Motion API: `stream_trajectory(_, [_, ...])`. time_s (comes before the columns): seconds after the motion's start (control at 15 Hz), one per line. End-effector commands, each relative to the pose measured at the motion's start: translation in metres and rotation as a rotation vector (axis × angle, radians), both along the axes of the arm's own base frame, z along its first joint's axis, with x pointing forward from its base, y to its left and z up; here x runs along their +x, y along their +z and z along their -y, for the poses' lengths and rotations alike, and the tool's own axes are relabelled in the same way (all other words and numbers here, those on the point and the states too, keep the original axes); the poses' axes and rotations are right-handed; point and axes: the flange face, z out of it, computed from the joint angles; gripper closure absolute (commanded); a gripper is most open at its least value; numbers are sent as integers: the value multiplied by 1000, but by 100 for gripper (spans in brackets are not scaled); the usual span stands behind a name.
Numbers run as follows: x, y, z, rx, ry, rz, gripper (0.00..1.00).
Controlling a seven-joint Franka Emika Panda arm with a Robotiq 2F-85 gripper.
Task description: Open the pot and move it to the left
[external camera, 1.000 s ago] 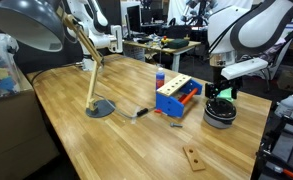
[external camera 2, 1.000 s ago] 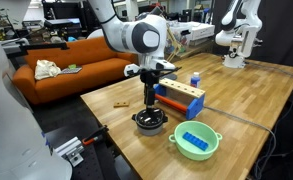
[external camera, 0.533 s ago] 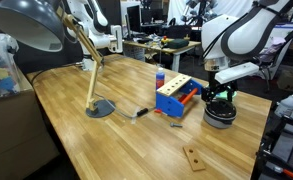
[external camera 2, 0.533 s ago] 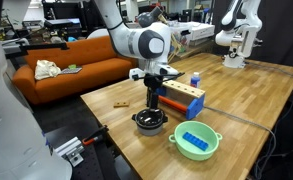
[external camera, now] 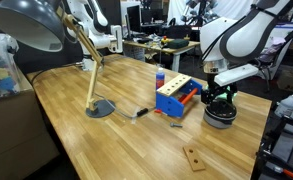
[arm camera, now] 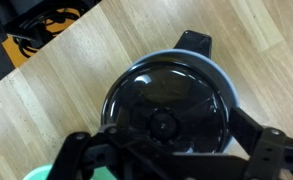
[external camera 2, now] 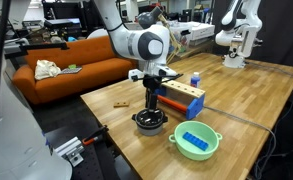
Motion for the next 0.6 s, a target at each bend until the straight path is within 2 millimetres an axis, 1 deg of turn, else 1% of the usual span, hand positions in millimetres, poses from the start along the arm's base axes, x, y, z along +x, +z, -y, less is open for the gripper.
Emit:
stream_trajectory(0.0, [3, -1, 0, 16, 8, -15, 25])
stream_trajectory(0.07, [4, -1, 0, 21, 6, -15, 34])
stream_trajectory(0.33, [7, 3, 1, 29, -3, -18, 58])
stream_trajectory(0.47, [8, 5, 3, 29, -3, -22, 74])
stream_trajectory(0.53, [9, 5, 3, 29, -3, -26, 80])
